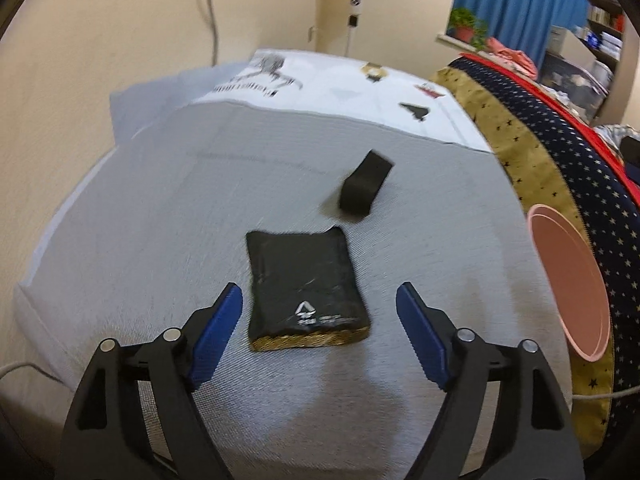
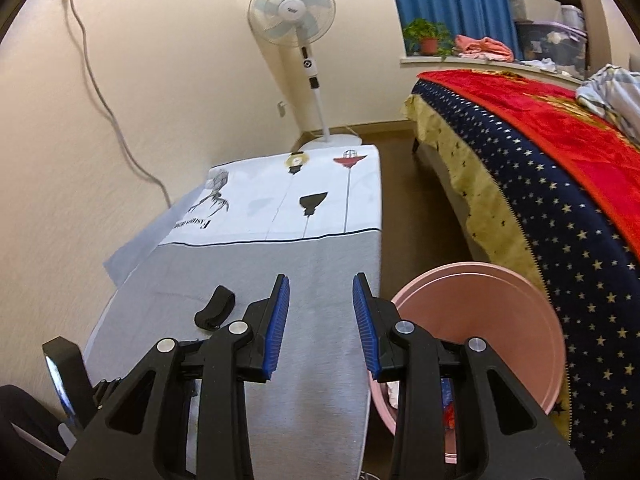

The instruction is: Collect trash

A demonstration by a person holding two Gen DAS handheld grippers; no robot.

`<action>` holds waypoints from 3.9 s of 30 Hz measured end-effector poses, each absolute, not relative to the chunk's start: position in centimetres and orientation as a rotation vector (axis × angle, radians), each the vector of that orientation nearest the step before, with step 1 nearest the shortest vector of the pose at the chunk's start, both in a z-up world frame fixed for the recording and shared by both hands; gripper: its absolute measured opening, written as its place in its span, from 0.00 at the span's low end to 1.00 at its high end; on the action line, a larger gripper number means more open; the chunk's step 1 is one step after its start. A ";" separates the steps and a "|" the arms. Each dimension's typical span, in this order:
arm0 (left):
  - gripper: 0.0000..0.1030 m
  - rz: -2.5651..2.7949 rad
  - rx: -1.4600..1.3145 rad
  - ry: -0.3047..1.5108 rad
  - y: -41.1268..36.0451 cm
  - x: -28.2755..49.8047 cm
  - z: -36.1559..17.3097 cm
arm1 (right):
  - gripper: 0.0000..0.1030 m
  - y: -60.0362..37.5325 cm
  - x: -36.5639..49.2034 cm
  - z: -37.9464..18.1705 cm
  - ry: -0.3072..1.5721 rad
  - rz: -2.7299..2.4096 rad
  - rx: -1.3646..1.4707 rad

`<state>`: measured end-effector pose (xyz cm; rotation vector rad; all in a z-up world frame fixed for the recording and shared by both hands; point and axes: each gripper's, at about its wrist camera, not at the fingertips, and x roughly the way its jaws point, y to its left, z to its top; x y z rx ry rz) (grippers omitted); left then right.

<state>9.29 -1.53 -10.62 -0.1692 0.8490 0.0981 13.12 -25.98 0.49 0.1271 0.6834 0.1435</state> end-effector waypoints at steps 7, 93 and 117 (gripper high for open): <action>0.75 0.113 -0.187 0.895 -1.4 10.0 -11.9 | 0.38 -25.2 13.6 -0.2 0.698 0.161 0.121; 0.57 0.185 -0.129 0.918 -1.5 12.2 -11.8 | 0.09 -21.3 15.7 -4.9 0.847 0.331 0.078; 0.47 0.132 -0.167 0.841 -1.9 11.3 -9.3 | 0.09 -24.2 13.2 -2.2 0.793 0.282 0.088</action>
